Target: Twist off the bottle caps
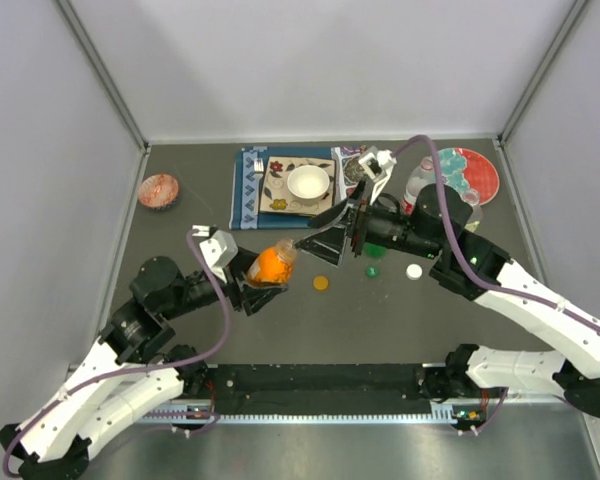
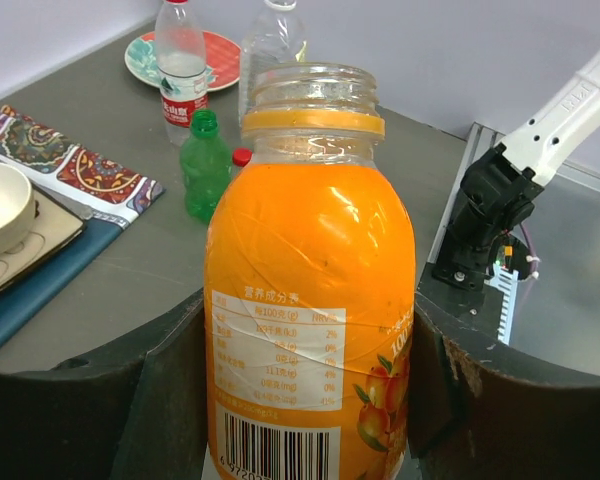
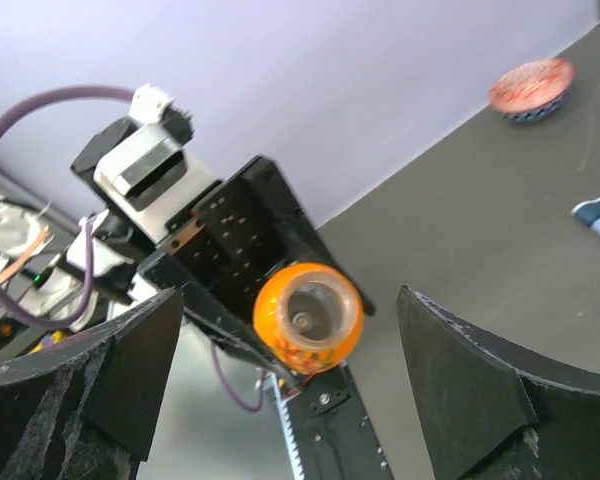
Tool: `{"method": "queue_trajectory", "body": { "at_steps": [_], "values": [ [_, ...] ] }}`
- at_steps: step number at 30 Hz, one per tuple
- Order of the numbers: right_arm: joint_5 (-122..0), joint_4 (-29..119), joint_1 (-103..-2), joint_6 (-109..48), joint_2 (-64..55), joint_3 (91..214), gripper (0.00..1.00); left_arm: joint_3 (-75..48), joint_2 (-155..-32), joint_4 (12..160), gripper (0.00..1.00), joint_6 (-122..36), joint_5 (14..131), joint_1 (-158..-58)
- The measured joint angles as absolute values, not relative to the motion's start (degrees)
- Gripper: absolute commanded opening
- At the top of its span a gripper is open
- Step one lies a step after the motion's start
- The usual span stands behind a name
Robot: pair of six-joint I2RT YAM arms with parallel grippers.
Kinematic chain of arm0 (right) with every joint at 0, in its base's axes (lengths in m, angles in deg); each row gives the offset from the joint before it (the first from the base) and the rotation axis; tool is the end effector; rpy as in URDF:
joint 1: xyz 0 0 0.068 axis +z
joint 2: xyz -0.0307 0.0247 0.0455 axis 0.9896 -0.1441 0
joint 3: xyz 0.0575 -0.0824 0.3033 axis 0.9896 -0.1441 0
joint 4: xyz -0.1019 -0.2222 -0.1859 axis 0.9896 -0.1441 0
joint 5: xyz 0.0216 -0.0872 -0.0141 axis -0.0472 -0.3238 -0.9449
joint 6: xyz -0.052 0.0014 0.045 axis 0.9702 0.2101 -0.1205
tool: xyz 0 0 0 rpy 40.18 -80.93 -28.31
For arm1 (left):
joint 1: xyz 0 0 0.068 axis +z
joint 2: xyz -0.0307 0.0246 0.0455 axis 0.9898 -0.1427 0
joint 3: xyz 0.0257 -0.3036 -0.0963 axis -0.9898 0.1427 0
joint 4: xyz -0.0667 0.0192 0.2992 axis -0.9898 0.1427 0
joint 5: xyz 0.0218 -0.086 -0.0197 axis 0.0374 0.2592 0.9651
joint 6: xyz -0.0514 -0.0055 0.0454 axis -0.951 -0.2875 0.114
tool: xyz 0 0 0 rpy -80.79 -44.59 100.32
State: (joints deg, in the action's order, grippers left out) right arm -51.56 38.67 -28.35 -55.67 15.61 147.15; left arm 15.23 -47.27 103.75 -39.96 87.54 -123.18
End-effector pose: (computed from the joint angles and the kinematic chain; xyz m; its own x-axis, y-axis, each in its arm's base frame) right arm 0.1506 0.2295 0.4991 -0.4771 0.2069 -0.8541 -0.8112 0.2703 0.5186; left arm 0.0925 -0.1108 0.3928 -0.1545 -0.0479 -0.9868 0.8911 0.4246 -0.1602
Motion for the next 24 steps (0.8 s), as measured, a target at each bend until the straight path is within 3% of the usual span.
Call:
{"method": "queue_trajectory", "body": {
  "at_steps": [13, 21, 24],
  "values": [
    [-45.9, 38.75, -27.08, -56.66, 12.99, 146.01, 0.81, 15.21, -51.64, 98.68, 0.39, -42.16, 90.54, -123.18],
    [-46.27, 37.64, -27.06, -56.33, 10.54, 145.75, 0.6, 15.21, -51.64, 98.29, 0.4, -42.36, 91.39, -123.18],
    [-46.16, 37.57, -27.02, -56.37, 10.17, 145.75, 0.47, 15.21, -51.64, 98.33, 0.4, -42.53, 91.63, -123.18]
  ]
}}
